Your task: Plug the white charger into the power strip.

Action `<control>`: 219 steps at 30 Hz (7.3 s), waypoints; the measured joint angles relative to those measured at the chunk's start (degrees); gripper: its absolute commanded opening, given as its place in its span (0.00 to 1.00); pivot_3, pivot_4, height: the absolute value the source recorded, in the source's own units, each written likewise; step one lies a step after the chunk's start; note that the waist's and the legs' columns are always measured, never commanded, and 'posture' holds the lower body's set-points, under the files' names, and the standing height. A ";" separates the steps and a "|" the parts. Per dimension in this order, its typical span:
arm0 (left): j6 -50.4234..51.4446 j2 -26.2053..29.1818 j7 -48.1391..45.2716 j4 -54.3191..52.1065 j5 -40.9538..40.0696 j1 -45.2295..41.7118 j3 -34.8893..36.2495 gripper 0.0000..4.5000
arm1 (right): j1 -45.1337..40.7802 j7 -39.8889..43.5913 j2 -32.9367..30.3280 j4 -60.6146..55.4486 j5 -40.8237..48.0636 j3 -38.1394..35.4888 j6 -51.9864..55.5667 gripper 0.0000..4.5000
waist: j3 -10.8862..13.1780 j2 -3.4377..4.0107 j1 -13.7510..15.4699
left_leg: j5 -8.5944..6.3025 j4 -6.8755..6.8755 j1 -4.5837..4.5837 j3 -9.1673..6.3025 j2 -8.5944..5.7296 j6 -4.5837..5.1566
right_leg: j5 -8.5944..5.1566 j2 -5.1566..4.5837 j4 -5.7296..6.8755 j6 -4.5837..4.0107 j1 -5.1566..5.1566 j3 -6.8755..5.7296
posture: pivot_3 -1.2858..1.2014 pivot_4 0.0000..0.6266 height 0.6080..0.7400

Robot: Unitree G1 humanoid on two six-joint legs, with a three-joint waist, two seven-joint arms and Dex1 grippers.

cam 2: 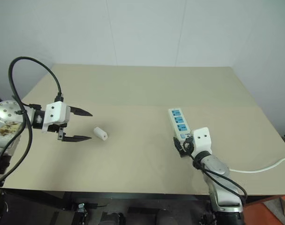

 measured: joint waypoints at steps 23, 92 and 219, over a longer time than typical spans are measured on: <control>0.94 0.17 1.44 -1.84 -0.22 1.61 0.99 1.00 | -1.69 -5.59 9.30 16.47 -1.34 -1.62 -19.35 0.96 | -0.13 -0.19 -0.35 | 0.00 0.01 0.28 0.01 0.06 0.00 | 0.00 0.05 0.07 -0.01 0.19 0.02 | 0.52 0.24 1.00; -31.53 -29.16 3.14 57.37 48.87 -40.51 -41.79 0.51 | -1.30 2.86 -0.72 13.74 2.37 -1.28 -11.58 0.76 | -0.14 -0.27 0.93 | -0.01 0.06 0.26 -0.10 -0.09 0.02 | -0.09 0.02 -0.12 0.11 0.50 -0.03 | 0.52 0.24 1.00; -12.93 -34.75 -12.62 44.45 -12.70 -11.91 -12.24 0.23 | -33.76 57.94 -2.77 60.48 -3.83 18.69 -47.84 0.76 | -0.43 -0.23 -1.91 | 0.00 0.01 1.14 -0.21 -0.05 -0.01 | -0.04 0.13 0.18 0.04 1.05 0.05 | 0.52 0.24 1.00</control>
